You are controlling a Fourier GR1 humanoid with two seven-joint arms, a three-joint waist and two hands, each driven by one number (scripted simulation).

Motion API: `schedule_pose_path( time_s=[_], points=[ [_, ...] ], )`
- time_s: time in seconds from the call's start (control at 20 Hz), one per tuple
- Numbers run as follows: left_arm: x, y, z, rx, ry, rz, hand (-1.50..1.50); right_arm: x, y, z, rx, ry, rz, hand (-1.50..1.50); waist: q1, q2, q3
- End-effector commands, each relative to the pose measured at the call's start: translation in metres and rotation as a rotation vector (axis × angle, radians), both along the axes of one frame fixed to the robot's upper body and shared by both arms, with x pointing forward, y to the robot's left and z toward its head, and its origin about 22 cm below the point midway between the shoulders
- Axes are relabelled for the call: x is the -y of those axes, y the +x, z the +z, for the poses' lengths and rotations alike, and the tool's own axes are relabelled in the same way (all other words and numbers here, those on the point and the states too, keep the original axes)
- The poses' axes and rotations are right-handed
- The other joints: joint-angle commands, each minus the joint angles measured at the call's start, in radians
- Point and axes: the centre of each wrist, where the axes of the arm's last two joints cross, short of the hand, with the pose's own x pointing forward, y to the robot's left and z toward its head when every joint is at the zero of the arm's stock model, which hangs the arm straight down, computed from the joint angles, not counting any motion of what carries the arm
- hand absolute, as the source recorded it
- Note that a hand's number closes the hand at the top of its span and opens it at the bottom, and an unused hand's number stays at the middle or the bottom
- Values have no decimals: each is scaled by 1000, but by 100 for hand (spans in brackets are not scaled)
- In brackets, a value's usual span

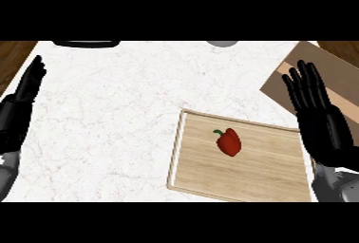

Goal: Pick the bell pepper from the tray and place it in the cardboard box

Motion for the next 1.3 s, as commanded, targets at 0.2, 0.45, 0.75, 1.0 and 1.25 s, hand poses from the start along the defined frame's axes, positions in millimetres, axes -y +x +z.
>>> schedule_pose_path(
  time_s=[0.2,0.45,0.75,1.0,1.25],
  points=[
    [38,10,1,-61,-32,-218,0,33,38,105,235,-257,230,-150,-15,10,28],
    [52,3,-25,-170,-84,-319,0,71,60,100,195,-615,235,-150,2,18,28],
    [63,6,-12,-176,-99,-319,0,88,63,76,401,-845,406,-150,1,13,30],
    [46,14,-9,-192,-97,-320,0,66,69,99,418,-1070,469,-150,-9,8,27],
    [56,11,-18,-185,-95,-303,0,39,55,92,396,-1383,556,-150,-15,5,27]
  ],
)
